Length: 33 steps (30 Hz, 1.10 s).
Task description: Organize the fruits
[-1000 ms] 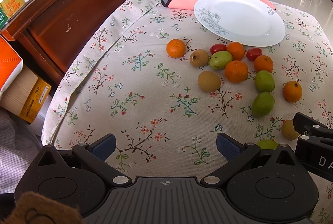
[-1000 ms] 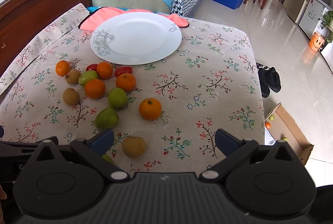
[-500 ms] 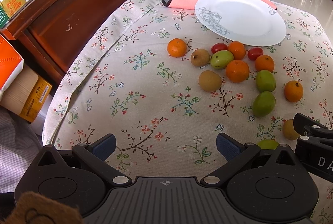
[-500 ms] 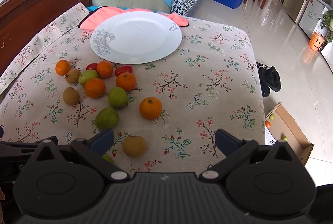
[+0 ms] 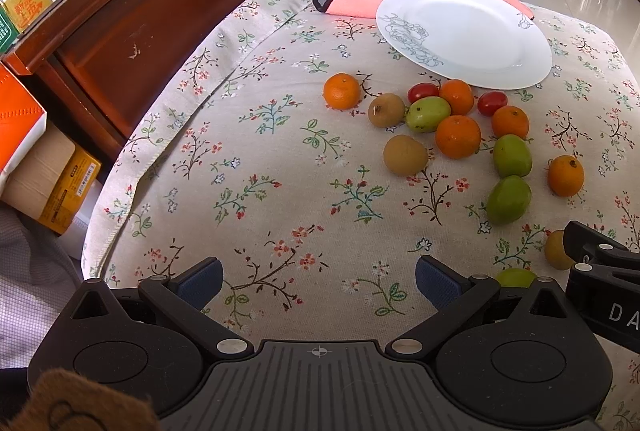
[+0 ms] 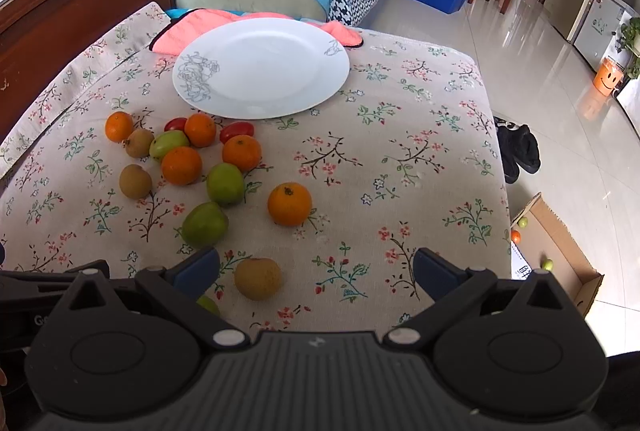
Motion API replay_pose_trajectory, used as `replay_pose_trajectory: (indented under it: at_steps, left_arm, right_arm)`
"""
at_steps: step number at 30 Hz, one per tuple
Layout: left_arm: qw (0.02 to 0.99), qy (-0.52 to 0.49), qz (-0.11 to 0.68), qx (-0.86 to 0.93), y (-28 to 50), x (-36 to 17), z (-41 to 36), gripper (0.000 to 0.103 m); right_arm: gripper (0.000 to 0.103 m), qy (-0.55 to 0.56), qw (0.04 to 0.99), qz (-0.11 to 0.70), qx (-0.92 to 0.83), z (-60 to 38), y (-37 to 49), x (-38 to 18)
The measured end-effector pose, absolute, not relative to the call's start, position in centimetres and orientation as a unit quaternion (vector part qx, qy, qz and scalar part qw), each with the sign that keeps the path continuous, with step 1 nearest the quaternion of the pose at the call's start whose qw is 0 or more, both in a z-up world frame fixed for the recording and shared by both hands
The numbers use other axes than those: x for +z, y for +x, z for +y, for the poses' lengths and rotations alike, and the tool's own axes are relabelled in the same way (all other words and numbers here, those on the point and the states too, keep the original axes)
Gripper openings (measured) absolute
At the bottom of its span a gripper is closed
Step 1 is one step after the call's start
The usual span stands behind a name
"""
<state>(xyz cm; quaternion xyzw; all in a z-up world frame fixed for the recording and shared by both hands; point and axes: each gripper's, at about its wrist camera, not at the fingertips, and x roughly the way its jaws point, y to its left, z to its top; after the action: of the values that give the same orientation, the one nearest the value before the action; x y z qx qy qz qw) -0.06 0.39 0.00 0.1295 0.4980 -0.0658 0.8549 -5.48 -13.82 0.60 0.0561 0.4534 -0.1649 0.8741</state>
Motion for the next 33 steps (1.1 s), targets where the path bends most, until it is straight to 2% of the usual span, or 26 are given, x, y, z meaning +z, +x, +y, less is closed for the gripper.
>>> replay_pose_trajectory:
  at_steps: [18, 33]
  left_arm:
    - [0.863, 0.107, 0.486, -0.087, -0.8, 0.3, 0.8, 0.103]
    - [0.862, 0.121, 0.467, -0.156, -3.5, -0.2, 0.2, 0.103]
  right_arm:
    - [0.102, 0.056, 0.882, 0.443, -0.149, -14.2, -6.0, 1.1]
    - [0.102, 0.141, 0.890, 0.418, -0.116, -19.7, -11.0, 2.2]
